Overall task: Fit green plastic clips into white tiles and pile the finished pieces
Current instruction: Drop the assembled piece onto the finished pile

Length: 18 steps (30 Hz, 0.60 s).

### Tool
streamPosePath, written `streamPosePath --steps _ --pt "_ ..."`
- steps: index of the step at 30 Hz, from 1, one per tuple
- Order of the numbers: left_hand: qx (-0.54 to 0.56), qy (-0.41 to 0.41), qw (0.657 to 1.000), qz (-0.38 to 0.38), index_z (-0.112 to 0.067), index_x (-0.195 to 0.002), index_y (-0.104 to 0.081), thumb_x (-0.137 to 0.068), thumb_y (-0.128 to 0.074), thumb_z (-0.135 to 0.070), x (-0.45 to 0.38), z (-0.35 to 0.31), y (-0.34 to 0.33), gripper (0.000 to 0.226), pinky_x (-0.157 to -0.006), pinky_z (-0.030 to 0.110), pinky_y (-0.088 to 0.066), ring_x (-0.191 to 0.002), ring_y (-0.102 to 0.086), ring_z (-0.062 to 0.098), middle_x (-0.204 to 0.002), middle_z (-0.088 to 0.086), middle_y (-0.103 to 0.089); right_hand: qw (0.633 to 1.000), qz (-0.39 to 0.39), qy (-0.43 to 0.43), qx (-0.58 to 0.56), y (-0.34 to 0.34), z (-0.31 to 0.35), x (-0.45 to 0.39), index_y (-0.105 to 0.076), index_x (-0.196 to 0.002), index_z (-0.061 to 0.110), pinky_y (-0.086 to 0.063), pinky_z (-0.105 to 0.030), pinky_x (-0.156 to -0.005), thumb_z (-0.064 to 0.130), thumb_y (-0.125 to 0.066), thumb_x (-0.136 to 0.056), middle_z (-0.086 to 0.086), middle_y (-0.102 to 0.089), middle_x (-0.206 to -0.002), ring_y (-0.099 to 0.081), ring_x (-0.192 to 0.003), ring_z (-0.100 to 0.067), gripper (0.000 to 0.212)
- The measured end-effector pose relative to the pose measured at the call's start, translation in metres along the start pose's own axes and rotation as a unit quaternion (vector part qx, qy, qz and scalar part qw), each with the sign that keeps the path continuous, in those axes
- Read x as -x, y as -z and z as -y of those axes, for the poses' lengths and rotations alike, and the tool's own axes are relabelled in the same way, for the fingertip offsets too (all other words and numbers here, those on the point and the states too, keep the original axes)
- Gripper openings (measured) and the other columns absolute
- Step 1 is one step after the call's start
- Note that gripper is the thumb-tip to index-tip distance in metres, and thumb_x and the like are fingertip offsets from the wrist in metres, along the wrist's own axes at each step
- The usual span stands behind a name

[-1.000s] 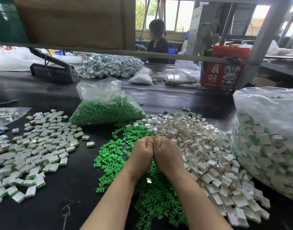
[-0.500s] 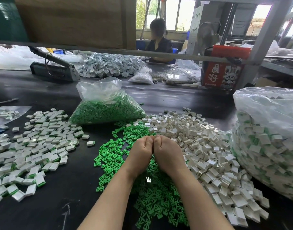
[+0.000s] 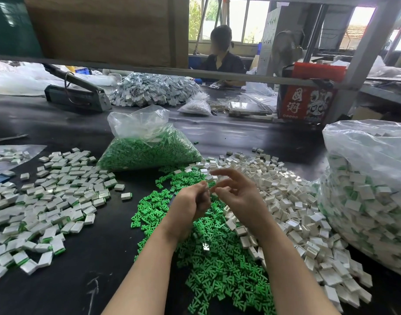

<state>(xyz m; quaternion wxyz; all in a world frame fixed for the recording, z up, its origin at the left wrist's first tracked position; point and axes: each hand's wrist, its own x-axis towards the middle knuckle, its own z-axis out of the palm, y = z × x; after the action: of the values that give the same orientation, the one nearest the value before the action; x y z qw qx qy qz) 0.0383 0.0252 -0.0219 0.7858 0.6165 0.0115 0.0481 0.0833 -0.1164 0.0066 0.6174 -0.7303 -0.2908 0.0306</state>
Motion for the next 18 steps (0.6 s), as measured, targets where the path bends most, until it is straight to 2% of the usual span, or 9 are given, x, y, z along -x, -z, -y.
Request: streamPosePath --steps 3,7,10,13,18 --pt "0.002 0.014 1.000 0.020 -0.026 -0.060 -0.049 -0.103 -0.032 -0.030 0.000 0.000 0.003 0.047 -0.041 0.022 -0.018 -0.045 -0.020 0.011 -0.053 -0.005 -0.032 1.000 -0.002 0.024 0.008 -0.003 0.004 0.001 -0.073 -0.097 0.008 -0.055 -0.050 -0.079 -0.001 -0.071 -0.083 -0.010 -0.073 -0.090 -0.065 -0.083 -0.034 0.017" --pt "0.039 0.044 0.998 0.021 -0.025 -0.057 -0.043 -0.103 -0.034 -0.028 0.000 -0.002 0.016 0.047 -0.045 0.028 -0.010 -0.045 -0.016 0.011 -0.051 -0.006 -0.028 0.999 -0.031 0.036 -0.008 0.006 0.001 0.002 -0.073 -0.090 0.008 -0.058 -0.030 -0.077 0.000 -0.070 -0.082 -0.005 -0.075 -0.087 -0.070 -0.079 -0.017 0.011" --pt "0.032 0.020 0.999 0.007 -0.023 -0.062 -0.048 -0.104 -0.036 -0.029 0.002 -0.004 0.023 0.044 -0.043 0.022 -0.019 -0.046 -0.024 0.009 -0.055 -0.006 -0.034 0.994 -0.083 0.022 -0.068 0.019 -0.002 0.000 -0.073 -0.094 0.004 -0.056 -0.021 -0.074 0.001 -0.069 -0.082 -0.003 -0.076 -0.088 -0.072 -0.081 -0.011 0.013" --pt "-0.001 -0.004 1.000 0.004 -0.019 -0.072 -0.051 -0.104 -0.039 -0.031 0.002 -0.003 0.018 0.036 -0.046 0.016 -0.032 -0.051 -0.036 0.007 -0.061 -0.006 -0.045 0.993 -0.059 -0.006 -0.098 0.014 -0.002 0.000 -0.072 -0.101 0.001 -0.053 -0.017 -0.071 0.003 -0.066 -0.086 -0.004 -0.076 -0.094 -0.071 -0.081 -0.008 0.017" --pt "-0.058 -0.027 0.998 -0.015 -0.016 -0.084 -0.056 -0.104 -0.043 -0.031 0.002 0.001 0.013 0.029 -0.055 0.011 -0.043 -0.060 -0.049 0.000 -0.071 -0.006 -0.053 0.986 -0.061 -0.057 -0.143 0.000 0.000 -0.003 -0.073 -0.101 0.009 -0.052 -0.025 -0.067 0.007 -0.068 -0.085 -0.004 -0.075 -0.093 -0.064 -0.073 -0.010 0.017"
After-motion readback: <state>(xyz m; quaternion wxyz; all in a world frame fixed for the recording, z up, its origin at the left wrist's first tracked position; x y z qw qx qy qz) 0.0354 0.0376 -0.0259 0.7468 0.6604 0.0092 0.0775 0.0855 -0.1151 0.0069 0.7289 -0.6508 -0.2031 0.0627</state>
